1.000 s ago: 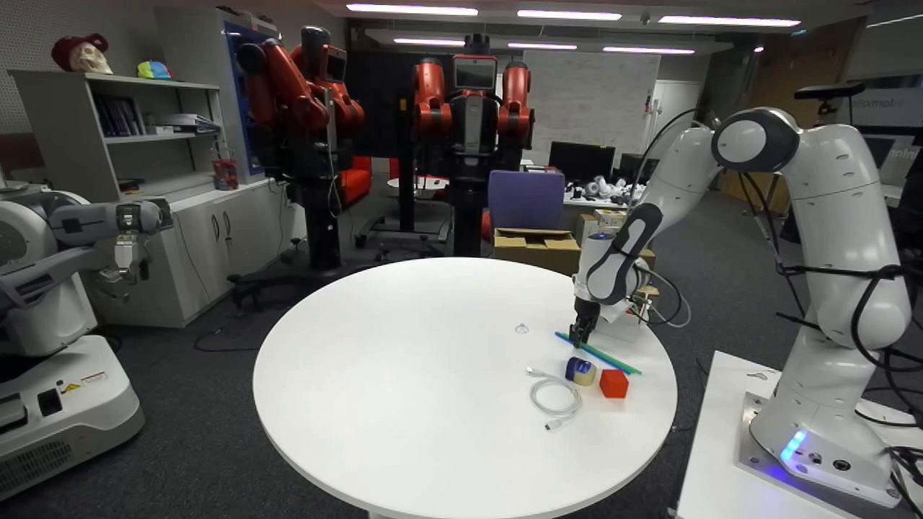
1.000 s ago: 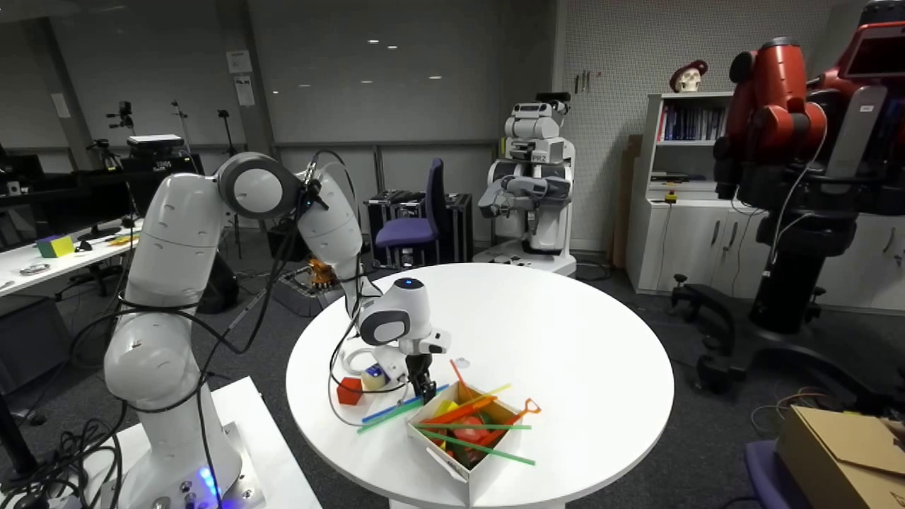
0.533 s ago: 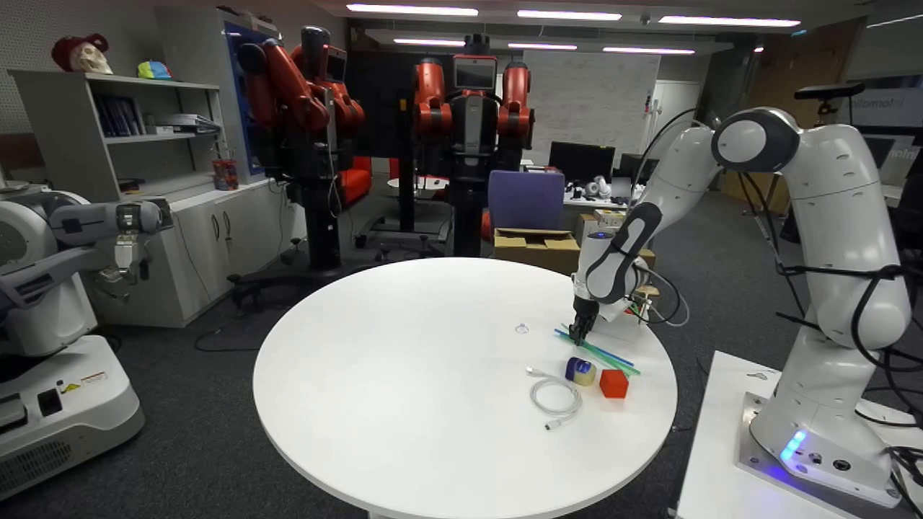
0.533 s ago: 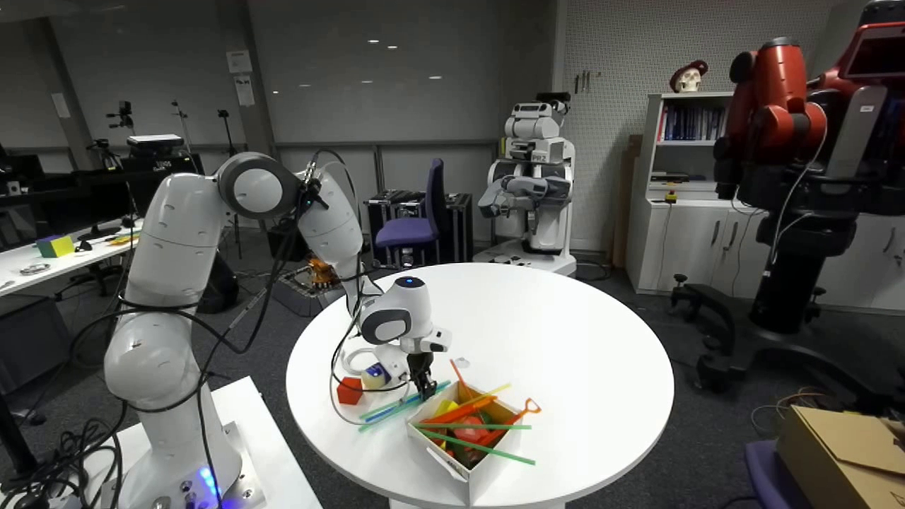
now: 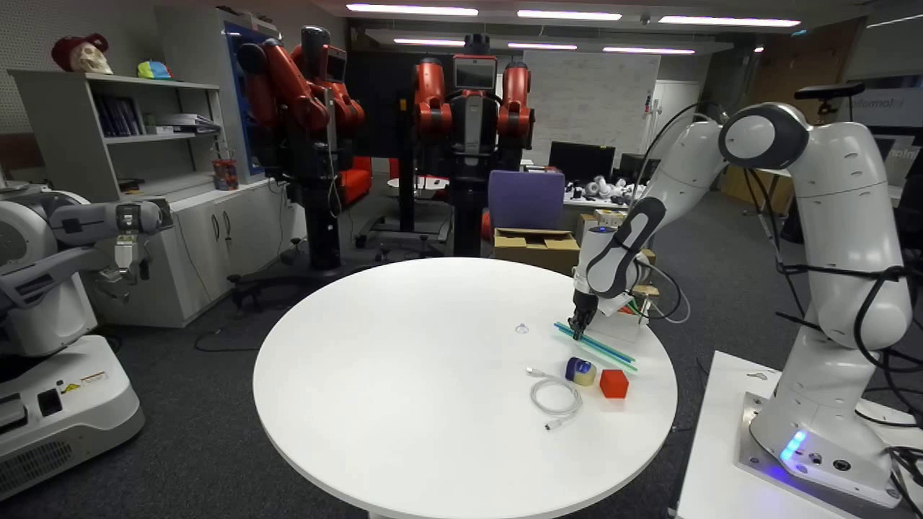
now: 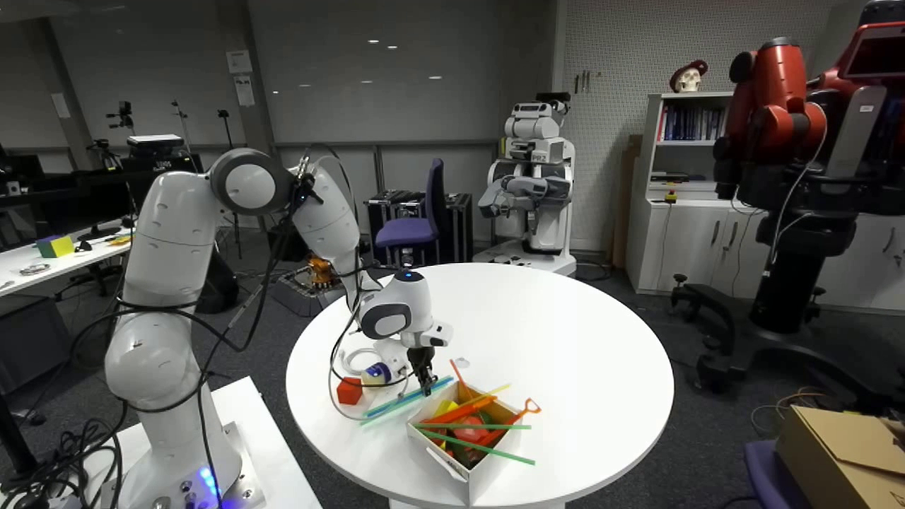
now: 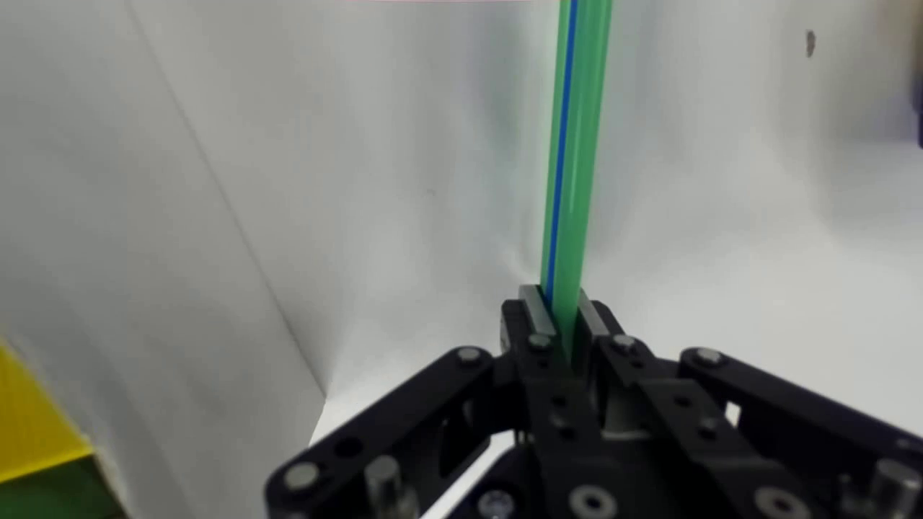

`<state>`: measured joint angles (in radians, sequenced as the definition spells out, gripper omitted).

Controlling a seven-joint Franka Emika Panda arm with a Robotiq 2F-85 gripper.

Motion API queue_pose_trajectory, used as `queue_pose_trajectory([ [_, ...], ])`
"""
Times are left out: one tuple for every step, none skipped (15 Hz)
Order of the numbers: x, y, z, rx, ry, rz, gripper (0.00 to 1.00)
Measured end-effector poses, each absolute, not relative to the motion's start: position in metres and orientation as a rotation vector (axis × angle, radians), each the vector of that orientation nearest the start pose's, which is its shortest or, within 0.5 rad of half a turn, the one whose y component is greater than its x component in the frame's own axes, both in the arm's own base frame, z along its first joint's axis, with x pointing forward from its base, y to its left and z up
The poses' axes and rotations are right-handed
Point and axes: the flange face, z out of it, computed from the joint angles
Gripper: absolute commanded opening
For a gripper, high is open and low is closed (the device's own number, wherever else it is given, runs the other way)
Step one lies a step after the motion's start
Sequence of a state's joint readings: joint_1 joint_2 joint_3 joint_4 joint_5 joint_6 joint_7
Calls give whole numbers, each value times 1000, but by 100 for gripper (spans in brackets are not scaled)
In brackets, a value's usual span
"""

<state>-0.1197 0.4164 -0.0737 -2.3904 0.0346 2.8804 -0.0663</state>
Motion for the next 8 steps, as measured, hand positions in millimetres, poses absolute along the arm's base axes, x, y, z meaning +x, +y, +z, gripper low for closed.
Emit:
queue_pose_trajectory([
  [493, -100, 159, -3158, 245, -112, 3],
  [493, -98, 164, -3157, 245, -110, 3],
  [492, -95, 170, -3155, 241, -103, 3],
  [492, -92, 177, -3153, 234, -98, 3],
  [491, -89, 185, -3150, 227, -93, 3],
  [491, -85, 193, -3148, 218, -91, 3],
  [490, -82, 202, -3146, 210, -92, 3],
  [488, -80, 211, -3143, 205, -92, 3],
])
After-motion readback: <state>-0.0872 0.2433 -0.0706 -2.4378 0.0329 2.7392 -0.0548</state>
